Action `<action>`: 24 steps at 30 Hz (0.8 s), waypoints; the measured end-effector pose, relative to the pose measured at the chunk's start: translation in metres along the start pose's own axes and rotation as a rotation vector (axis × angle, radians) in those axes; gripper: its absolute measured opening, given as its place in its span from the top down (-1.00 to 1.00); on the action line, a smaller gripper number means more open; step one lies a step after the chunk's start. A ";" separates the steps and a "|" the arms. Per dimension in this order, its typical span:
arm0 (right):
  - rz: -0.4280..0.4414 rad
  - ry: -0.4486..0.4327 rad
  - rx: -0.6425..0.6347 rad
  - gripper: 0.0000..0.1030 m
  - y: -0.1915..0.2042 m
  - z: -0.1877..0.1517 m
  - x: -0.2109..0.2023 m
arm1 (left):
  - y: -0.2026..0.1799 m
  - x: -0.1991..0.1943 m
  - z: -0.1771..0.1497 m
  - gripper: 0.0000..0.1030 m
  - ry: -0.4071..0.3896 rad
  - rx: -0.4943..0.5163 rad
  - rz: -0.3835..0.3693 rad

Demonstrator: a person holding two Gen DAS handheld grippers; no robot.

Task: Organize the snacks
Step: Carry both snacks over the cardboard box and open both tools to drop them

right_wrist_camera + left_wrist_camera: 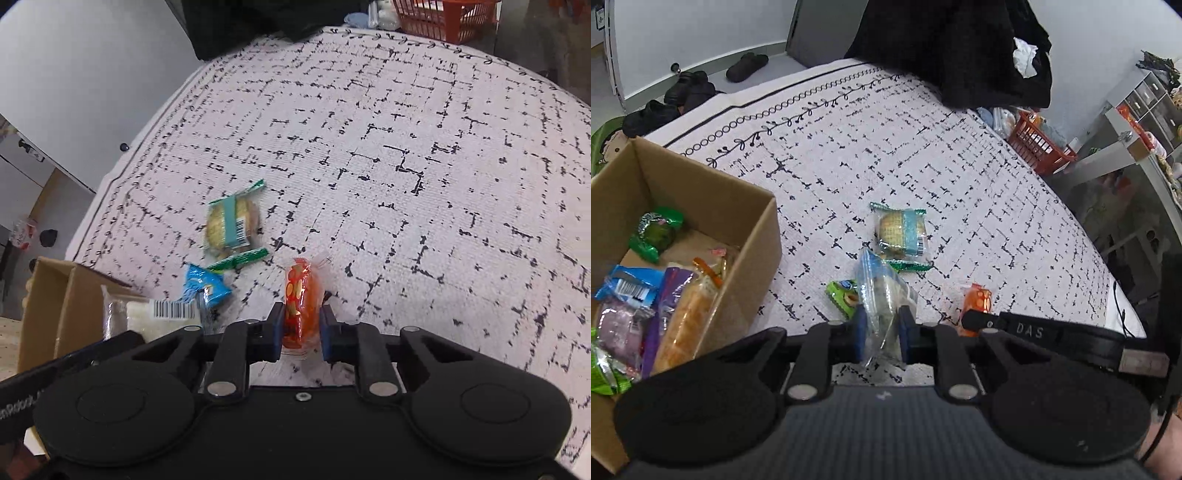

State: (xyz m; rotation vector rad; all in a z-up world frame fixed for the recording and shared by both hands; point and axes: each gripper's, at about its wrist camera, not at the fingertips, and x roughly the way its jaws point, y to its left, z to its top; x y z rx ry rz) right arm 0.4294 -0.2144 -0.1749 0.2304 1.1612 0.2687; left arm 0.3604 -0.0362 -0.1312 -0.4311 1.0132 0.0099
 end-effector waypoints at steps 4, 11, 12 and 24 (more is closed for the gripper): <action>0.006 -0.018 -0.006 0.63 0.005 -0.008 -0.016 | -0.004 -0.014 -0.003 0.68 -0.024 0.010 -0.005; 0.021 -0.060 -0.018 0.63 0.017 -0.020 -0.045 | -0.003 -0.043 -0.008 0.68 -0.070 0.008 -0.011; 0.023 -0.068 -0.023 0.63 0.020 -0.021 -0.050 | -0.003 -0.047 -0.009 0.68 -0.077 0.010 -0.011; 0.070 -0.145 -0.032 0.63 0.053 -0.038 -0.095 | 0.009 -0.103 -0.014 0.68 -0.165 0.003 0.002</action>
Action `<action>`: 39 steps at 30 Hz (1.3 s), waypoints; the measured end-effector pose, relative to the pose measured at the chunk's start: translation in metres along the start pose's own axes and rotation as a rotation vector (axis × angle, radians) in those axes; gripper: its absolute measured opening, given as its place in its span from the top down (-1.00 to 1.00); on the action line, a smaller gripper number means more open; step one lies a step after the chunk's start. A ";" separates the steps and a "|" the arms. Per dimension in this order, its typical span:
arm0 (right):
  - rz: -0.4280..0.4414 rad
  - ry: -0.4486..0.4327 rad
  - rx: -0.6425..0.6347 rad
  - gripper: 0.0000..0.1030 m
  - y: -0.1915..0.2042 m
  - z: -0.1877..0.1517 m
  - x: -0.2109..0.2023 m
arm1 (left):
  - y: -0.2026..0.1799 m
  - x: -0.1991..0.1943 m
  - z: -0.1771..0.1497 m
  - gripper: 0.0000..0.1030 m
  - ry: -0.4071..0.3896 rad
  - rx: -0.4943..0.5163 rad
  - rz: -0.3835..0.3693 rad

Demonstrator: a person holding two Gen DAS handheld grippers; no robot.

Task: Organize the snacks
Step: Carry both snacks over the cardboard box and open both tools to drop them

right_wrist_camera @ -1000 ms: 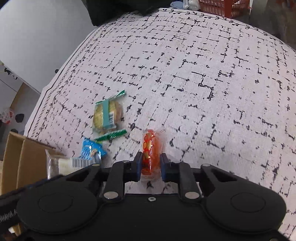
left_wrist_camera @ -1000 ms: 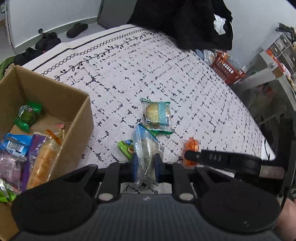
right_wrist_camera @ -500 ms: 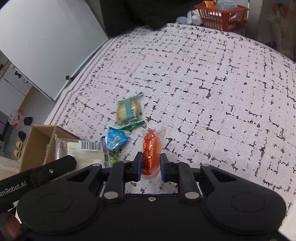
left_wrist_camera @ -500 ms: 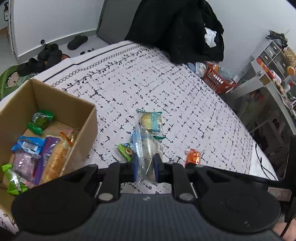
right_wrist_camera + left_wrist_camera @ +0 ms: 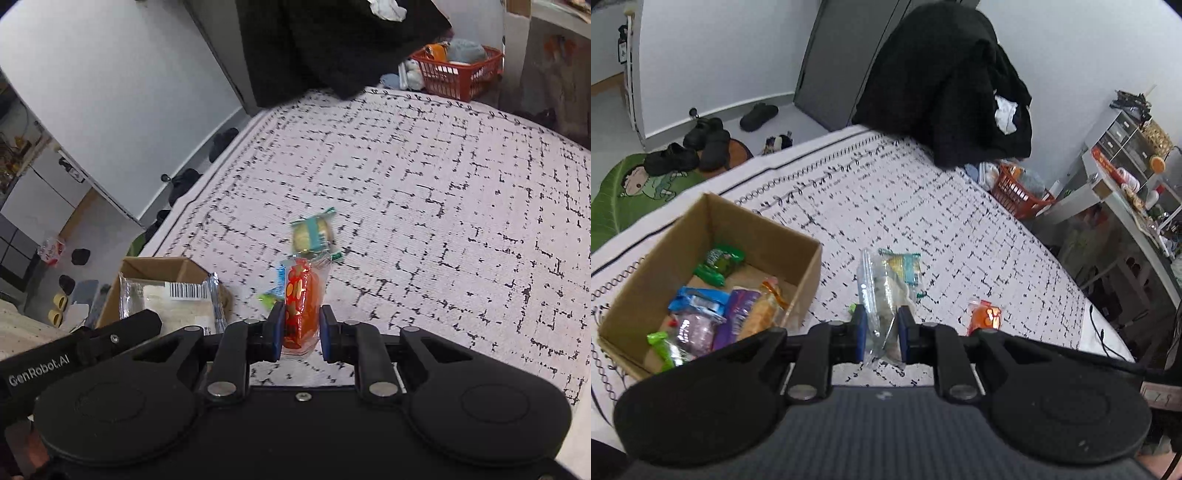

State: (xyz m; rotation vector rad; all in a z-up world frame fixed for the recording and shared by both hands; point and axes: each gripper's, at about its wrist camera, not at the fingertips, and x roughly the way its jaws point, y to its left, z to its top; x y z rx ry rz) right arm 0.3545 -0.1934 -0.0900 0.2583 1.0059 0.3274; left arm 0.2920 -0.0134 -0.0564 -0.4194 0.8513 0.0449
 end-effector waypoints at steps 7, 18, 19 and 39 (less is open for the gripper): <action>0.016 -0.009 -0.009 0.63 0.019 -0.011 -0.014 | 0.011 -0.023 -0.001 0.68 -0.014 0.005 -0.004; 0.041 -0.021 -0.043 0.63 0.056 -0.017 -0.026 | 0.046 -0.051 0.006 0.68 -0.035 -0.018 0.024; 0.043 -0.021 -0.048 0.63 0.060 -0.017 -0.026 | 0.049 -0.053 0.008 0.68 -0.039 -0.023 0.027; 0.103 0.025 -0.124 0.63 0.138 -0.030 -0.006 | 0.117 -0.070 0.018 0.68 -0.037 -0.082 0.082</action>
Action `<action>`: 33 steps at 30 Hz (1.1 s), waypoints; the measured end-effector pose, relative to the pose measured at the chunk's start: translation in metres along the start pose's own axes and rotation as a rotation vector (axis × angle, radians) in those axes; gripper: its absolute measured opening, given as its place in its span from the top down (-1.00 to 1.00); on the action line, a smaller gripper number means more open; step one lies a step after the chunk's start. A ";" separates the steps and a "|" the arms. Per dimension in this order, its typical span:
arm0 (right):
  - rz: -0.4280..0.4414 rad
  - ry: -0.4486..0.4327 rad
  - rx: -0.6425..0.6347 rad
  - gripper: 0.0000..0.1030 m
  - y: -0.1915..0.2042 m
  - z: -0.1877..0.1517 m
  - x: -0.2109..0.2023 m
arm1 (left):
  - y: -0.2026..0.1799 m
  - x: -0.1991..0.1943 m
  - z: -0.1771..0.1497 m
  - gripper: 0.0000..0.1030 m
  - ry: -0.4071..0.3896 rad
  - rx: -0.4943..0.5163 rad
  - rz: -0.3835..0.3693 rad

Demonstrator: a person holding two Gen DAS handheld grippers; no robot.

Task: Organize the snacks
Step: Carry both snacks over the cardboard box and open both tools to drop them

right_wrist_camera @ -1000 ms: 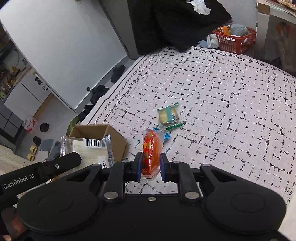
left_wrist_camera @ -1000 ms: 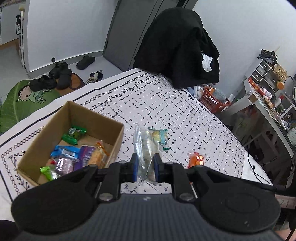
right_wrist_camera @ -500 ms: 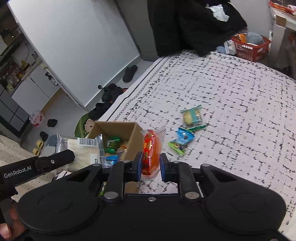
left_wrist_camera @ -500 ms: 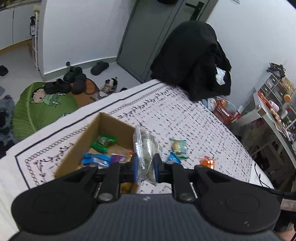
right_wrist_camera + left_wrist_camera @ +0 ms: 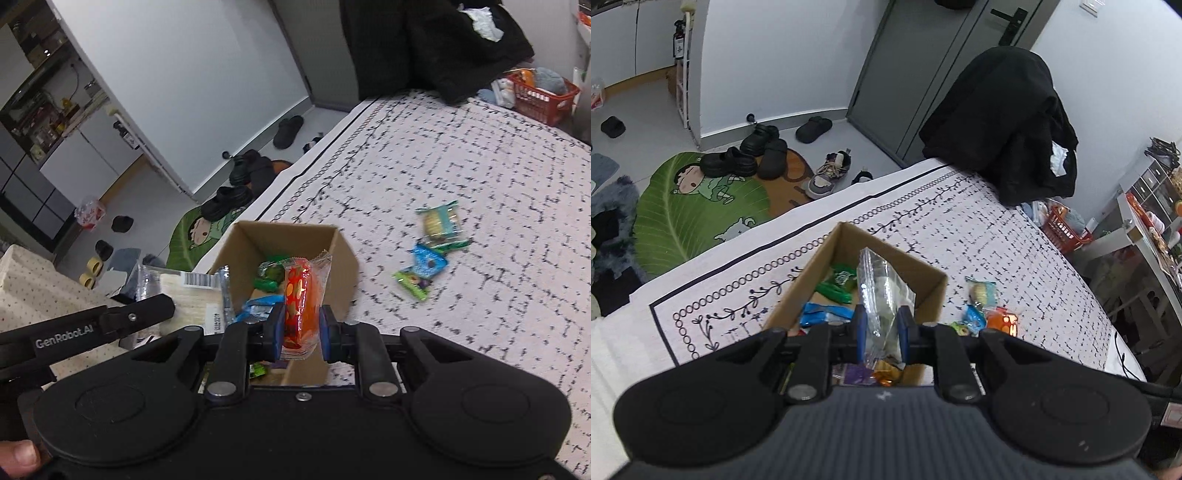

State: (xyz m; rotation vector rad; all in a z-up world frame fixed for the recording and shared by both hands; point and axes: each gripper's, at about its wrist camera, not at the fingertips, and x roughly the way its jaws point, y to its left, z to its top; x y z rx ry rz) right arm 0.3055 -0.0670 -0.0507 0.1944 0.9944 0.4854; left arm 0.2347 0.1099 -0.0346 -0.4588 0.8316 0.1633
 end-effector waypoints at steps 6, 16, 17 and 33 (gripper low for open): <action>0.022 0.031 -0.003 0.63 0.017 -0.005 0.014 | 0.015 0.004 0.000 0.68 0.014 -0.010 0.011; 0.039 0.106 -0.011 0.37 0.034 -0.014 0.036 | 0.032 0.015 -0.003 0.68 0.044 -0.033 0.008; 0.031 0.113 -0.003 0.28 0.032 -0.015 0.038 | 0.034 0.017 -0.004 0.68 0.048 -0.035 0.007; -0.070 0.113 0.094 0.11 -0.013 -0.015 0.041 | 0.035 0.053 0.000 0.65 0.130 -0.070 -0.030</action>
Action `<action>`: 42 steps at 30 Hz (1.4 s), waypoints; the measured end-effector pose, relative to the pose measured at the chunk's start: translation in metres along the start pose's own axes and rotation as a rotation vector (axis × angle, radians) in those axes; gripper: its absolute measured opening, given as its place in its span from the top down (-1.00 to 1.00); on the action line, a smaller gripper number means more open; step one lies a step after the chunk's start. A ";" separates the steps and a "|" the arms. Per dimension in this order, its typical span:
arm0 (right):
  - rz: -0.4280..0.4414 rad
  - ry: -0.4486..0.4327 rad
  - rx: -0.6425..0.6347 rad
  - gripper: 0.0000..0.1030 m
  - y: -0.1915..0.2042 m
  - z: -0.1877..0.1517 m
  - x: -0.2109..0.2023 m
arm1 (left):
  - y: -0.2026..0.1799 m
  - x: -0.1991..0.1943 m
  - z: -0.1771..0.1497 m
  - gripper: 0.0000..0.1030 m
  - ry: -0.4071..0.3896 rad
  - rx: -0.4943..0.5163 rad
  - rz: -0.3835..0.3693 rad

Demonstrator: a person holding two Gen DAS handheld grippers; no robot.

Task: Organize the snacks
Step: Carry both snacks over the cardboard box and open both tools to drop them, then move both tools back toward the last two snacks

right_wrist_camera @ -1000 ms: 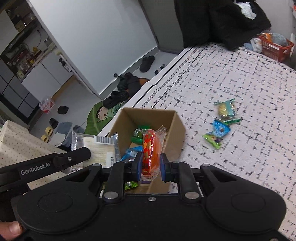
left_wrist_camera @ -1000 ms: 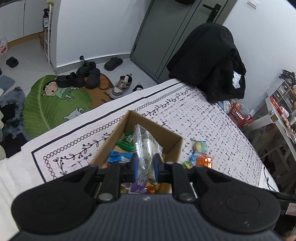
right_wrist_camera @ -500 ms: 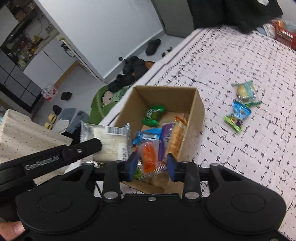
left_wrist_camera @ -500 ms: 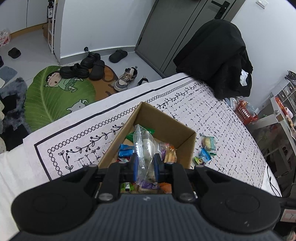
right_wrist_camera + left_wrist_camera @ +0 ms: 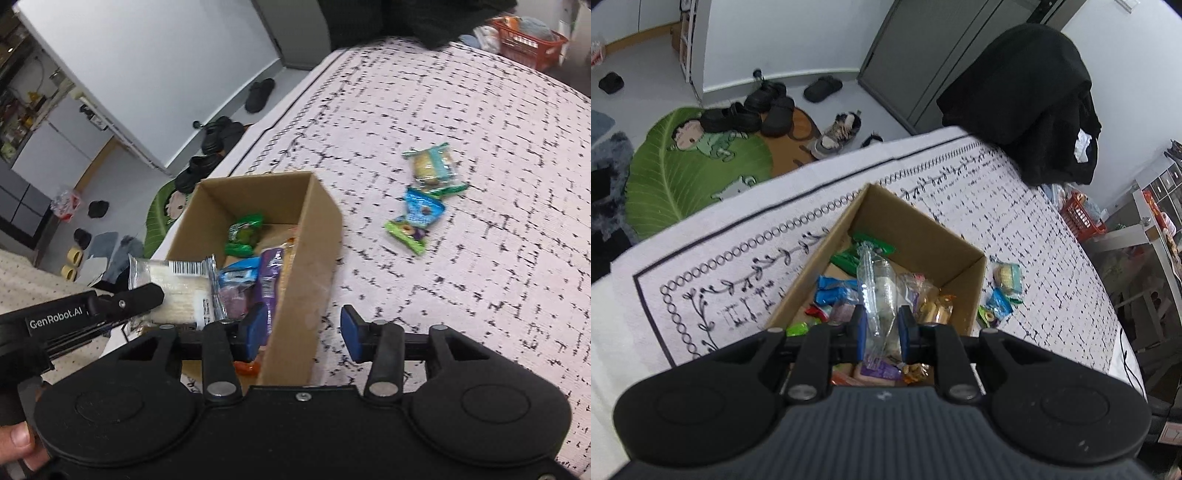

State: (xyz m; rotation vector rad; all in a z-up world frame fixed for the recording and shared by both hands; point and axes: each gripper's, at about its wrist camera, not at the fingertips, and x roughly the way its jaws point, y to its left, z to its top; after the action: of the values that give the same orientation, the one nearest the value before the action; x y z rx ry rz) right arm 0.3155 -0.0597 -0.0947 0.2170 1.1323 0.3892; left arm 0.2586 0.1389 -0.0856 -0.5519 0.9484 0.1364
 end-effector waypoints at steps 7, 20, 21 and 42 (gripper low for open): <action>-0.007 -0.003 0.034 0.09 -0.015 0.004 0.001 | -0.006 0.009 -0.002 0.22 0.021 0.015 0.028; -0.019 -0.037 0.091 -0.06 -0.061 0.004 -0.007 | -0.039 0.008 -0.004 -0.34 -0.027 0.087 0.071; -0.018 -0.042 0.094 -0.08 -0.065 0.004 -0.007 | -0.043 0.010 -0.005 -0.36 -0.028 0.090 0.070; -0.005 -0.128 0.095 -0.84 -0.140 0.017 -0.017 | -0.131 0.045 -0.024 -0.61 -0.009 0.200 0.040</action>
State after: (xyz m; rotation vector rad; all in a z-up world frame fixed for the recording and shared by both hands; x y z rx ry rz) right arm 0.3514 -0.1944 -0.1239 0.3178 1.0262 0.3131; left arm 0.3130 0.0092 -0.0820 -0.3479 0.9526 0.0792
